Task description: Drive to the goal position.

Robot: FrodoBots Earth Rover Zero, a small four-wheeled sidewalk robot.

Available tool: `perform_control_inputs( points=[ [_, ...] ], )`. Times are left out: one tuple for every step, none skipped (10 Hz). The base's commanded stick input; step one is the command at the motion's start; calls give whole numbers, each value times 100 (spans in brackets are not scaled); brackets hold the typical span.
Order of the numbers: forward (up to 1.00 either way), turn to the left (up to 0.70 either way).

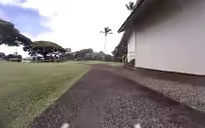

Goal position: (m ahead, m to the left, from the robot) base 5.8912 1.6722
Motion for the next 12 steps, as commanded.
perform_control_inputs(
  points=[
    [70, 0],
    [70, 0],
    [70, 0],
    [70, 0],
    [70, 0],
    [70, 0],
    [70, 0],
    [70, 0],
    [70, 0],
    [70, 3],
    [70, 1],
    [70, 0]
  ],
)
